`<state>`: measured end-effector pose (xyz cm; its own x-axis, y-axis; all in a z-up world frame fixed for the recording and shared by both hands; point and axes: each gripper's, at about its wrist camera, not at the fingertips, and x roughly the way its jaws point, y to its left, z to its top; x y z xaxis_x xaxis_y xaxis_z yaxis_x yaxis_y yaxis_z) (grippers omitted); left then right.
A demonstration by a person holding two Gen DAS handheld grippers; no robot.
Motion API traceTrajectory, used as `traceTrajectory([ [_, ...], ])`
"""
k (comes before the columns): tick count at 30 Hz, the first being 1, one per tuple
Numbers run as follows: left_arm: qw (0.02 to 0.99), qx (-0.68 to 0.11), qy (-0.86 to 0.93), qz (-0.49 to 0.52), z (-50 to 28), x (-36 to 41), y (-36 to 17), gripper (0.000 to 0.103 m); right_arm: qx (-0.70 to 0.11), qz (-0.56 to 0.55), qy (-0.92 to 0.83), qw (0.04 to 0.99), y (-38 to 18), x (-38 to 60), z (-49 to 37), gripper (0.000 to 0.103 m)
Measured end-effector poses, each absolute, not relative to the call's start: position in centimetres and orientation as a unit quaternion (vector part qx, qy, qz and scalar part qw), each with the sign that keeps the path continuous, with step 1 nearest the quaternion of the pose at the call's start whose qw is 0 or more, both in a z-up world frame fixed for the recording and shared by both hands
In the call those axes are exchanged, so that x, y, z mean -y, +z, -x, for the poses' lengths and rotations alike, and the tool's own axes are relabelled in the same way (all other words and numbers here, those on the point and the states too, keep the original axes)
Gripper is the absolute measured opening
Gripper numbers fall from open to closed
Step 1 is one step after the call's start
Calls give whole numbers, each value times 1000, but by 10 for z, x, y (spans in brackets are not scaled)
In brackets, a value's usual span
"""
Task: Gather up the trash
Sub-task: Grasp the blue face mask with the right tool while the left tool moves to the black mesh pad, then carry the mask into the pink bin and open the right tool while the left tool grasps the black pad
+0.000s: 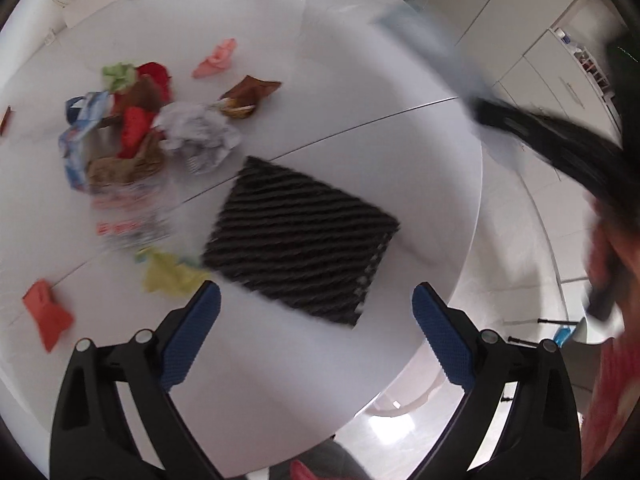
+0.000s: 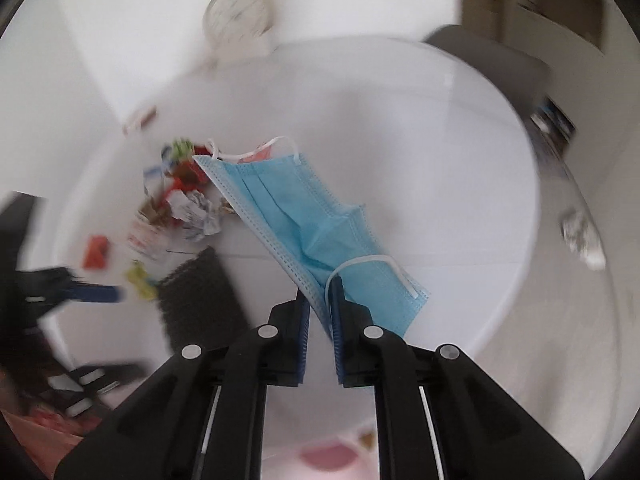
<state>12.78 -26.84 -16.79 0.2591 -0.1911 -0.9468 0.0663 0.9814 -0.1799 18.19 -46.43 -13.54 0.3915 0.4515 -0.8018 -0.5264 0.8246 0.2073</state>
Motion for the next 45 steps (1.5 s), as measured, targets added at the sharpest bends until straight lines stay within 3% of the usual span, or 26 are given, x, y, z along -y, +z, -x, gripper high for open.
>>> traceTrajectory([
  [2, 797, -597, -80, 47, -131, 278, -175, 92, -462, 22, 278, 842, -128, 485, -159, 11],
  [9, 807, -573, -82, -115, -121, 314, -206, 90, -453, -82, 221, 860, -123, 539, -73, 11],
  [13, 801, -564, -91, -179, -116, 329, -220, 73, -466, -128, 194, 854, -135, 562, -37, 11],
  [23, 812, -552, -128, -141, -119, 314, -215, 17, -540, -163, 115, 818, -199, 585, 44, 13],
  [26, 816, -539, -149, -146, -115, 314, -207, 12, -572, -164, 90, 799, -242, 579, 57, 14],
  [30, 822, -522, -166, -155, -110, 318, -199, 12, -629, -138, 39, 764, -342, 556, 60, 14],
  [32, 824, -518, -175, -151, -106, 318, -193, 12, -649, -147, 37, 745, -385, 546, 57, 18],
  [33, 824, -516, -177, -151, -105, 318, -191, 12, -660, -157, 40, 733, -411, 541, 55, 28],
  [34, 825, -514, -180, -152, -104, 319, -188, 12, -668, -164, 38, 725, -427, 537, 53, 55],
  [36, 826, -511, -188, -149, -102, 318, -182, 12, -676, -171, 26, 717, -450, 531, 49, 84],
  [40, 827, -505, -200, -147, -103, 317, -174, 12, -670, -207, 31, 712, -448, 529, 44, 87],
  [45, 822, -494, -243, -145, -83, 330, -153, 12, -625, -244, 3, 741, -393, 552, 58, 88],
])
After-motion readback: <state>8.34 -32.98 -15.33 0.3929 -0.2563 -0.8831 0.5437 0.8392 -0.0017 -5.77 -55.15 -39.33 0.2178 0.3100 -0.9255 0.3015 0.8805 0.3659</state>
